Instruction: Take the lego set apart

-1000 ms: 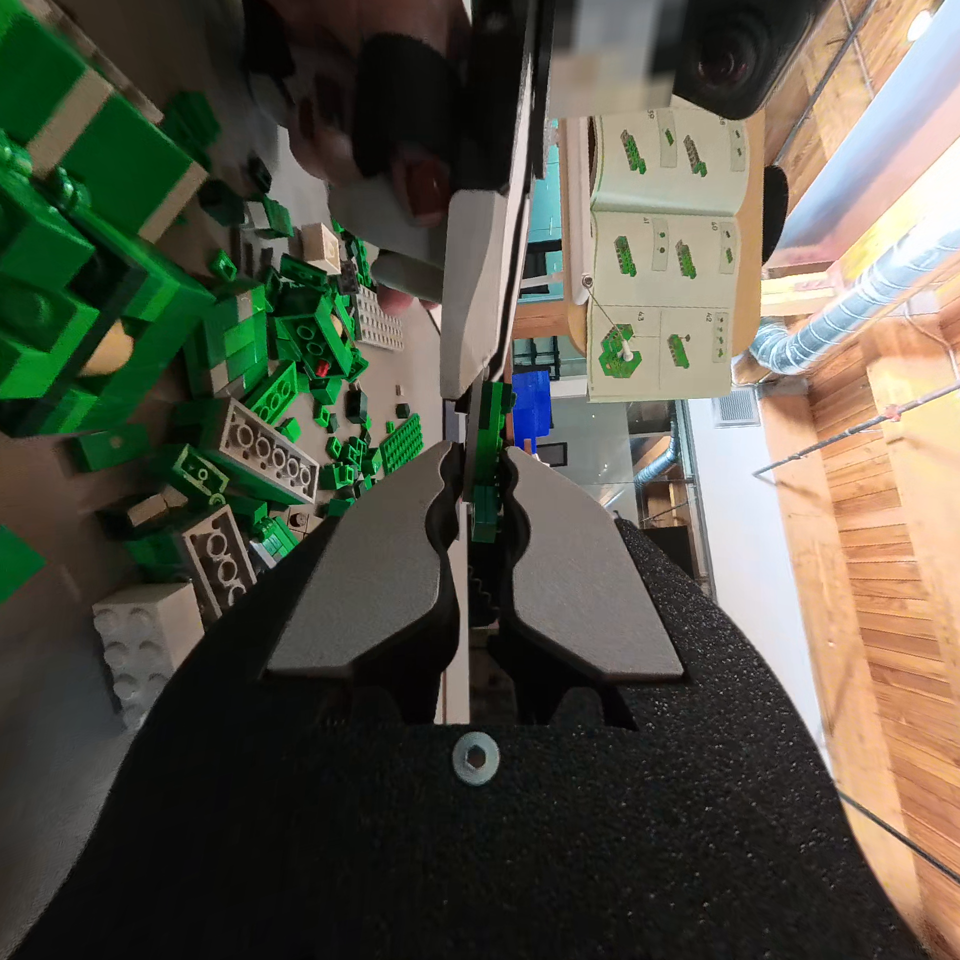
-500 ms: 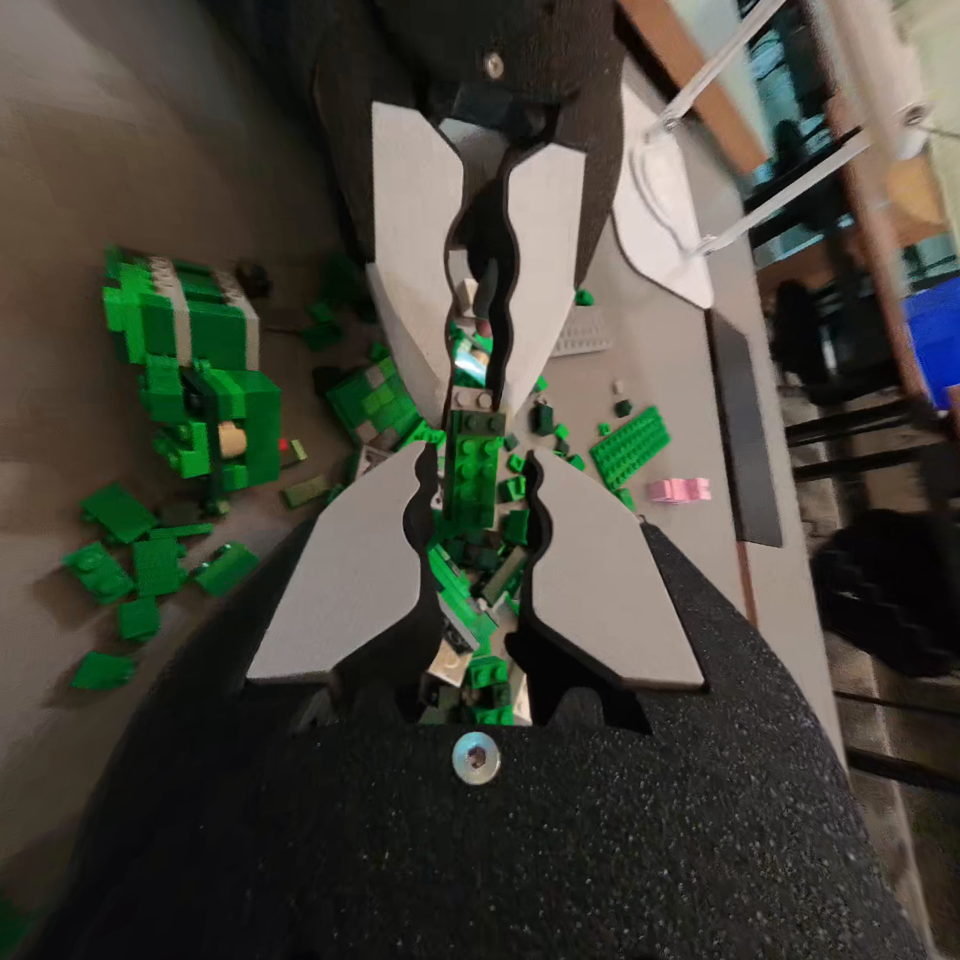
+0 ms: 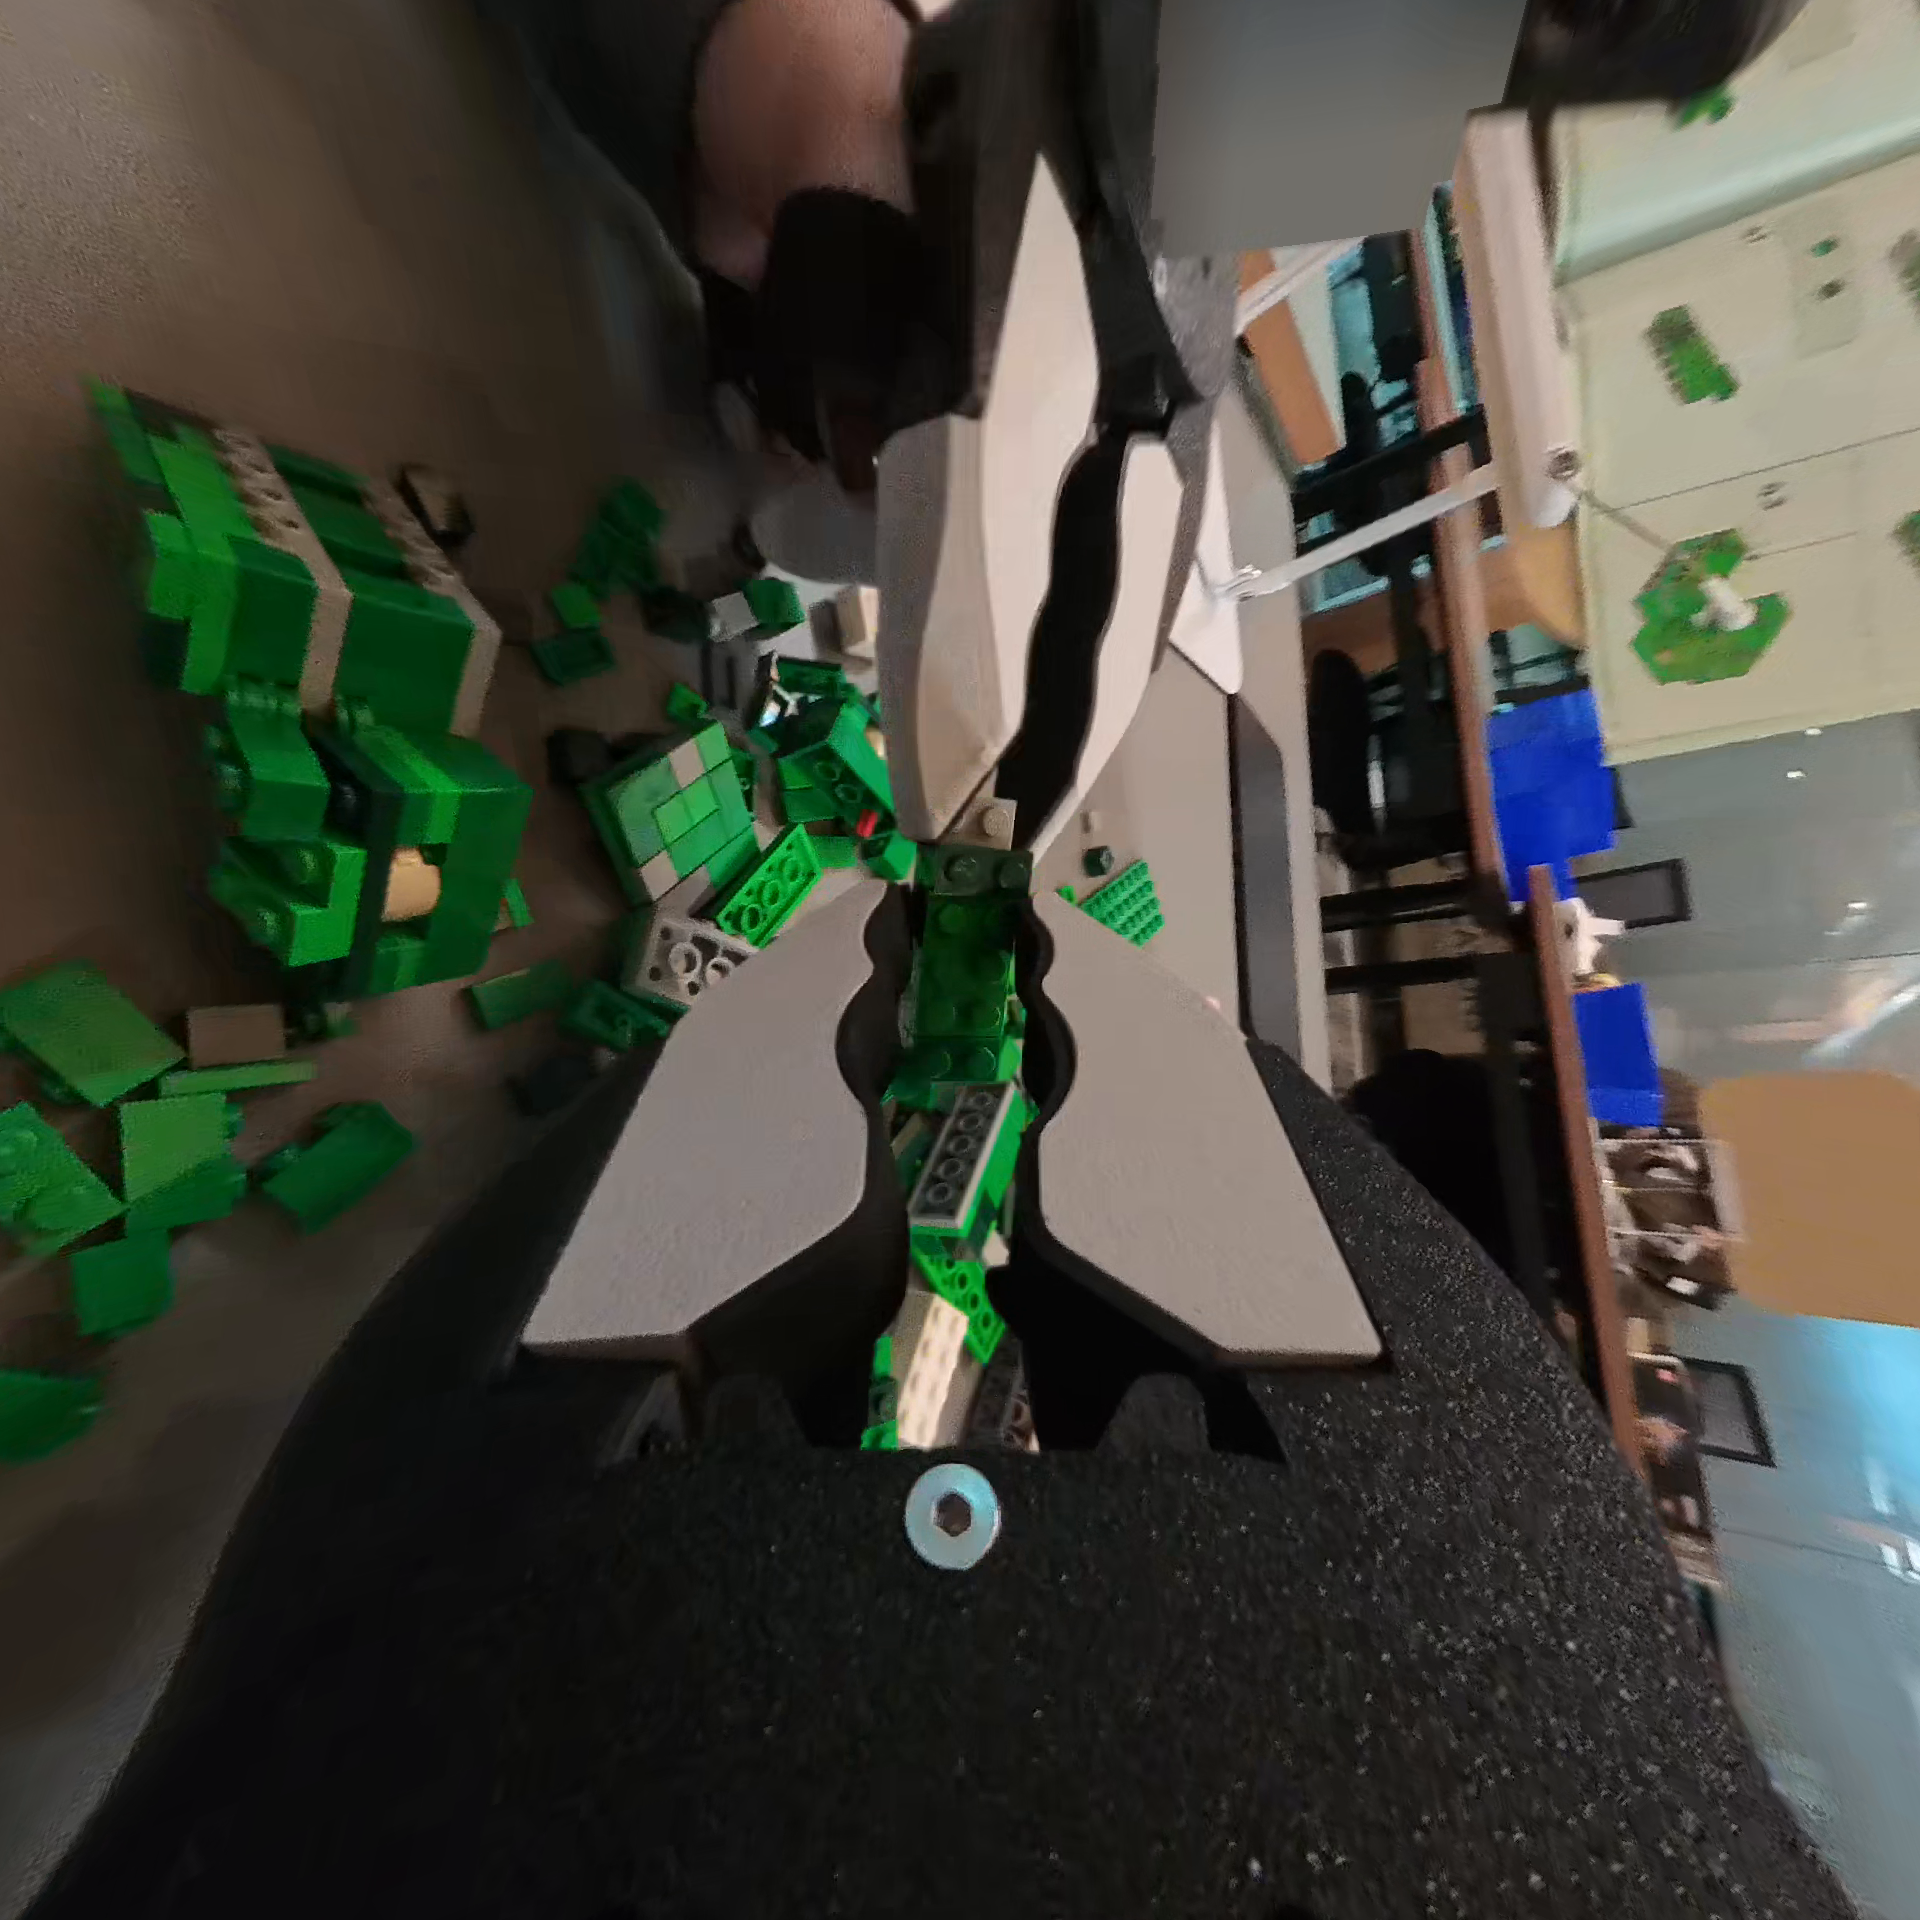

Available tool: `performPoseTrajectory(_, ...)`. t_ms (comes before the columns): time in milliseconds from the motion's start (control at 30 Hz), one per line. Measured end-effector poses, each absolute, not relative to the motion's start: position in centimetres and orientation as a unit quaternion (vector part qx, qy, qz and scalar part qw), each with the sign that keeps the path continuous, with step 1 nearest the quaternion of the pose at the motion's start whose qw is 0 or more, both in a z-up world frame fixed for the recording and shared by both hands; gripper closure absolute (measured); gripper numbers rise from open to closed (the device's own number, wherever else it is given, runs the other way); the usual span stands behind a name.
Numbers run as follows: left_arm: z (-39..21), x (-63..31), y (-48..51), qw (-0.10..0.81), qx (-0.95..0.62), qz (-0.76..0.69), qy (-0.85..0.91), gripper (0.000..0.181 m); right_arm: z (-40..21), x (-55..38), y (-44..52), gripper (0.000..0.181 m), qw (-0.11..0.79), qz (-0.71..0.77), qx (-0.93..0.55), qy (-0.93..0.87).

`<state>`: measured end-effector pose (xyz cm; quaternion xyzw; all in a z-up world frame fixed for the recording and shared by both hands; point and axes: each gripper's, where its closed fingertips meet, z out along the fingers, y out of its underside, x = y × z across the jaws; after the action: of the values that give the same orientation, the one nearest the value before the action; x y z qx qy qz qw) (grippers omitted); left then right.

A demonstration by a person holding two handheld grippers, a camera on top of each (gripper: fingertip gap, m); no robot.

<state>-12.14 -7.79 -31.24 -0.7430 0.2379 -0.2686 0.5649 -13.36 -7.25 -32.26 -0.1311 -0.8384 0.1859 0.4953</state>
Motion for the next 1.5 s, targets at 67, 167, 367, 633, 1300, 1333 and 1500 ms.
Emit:
performPoseTrajectory(67,-30.8,-12.3,-7.8,0.558,-0.738,-0.322,0.204,0.165,-31.9,-13.5,-7.3,0.163,0.514,0.178,-0.125,-0.83)
performPoseTrajectory(167,-31.2,-12.6,-7.8,0.539,-0.749,-0.34,0.182,0.17,-32.0,-13.6,-7.2,0.163,0.529,0.148,-0.111,-0.828)
performPoseTrajectory(367,-31.2,-12.1,-8.7,0.545,-0.742,-0.296,0.256,0.173,-32.1,-12.8,-8.4,0.164,0.454,0.265,-0.148,-0.838)
performPoseTrajectory(633,-31.4,-11.3,-8.9,0.553,-0.732,-0.27,0.292,0.174,-32.3,-11.7,-9.0,0.164,0.319,0.432,-0.209,-0.817)
performPoseTrajectory(1300,-31.2,-12.1,-8.3,0.571,-0.733,-0.247,0.275,0.181,-32.5,-11.8,-9.4,0.164,0.181,0.547,-0.29,-0.764)
performPoseTrajectory(1333,-31.1,-12.3,-8.1,0.569,-0.737,-0.262,0.255,0.181,-32.4,-12.0,-9.1,0.164,0.212,0.535,-0.284,-0.767)
performPoseTrajectory(1500,-31.2,-13.7,-7.3,0.552,-0.755,-0.309,0.175,0.173,-32.6,-13.1,-7.6,0.164,0.387,0.414,-0.22,-0.794)
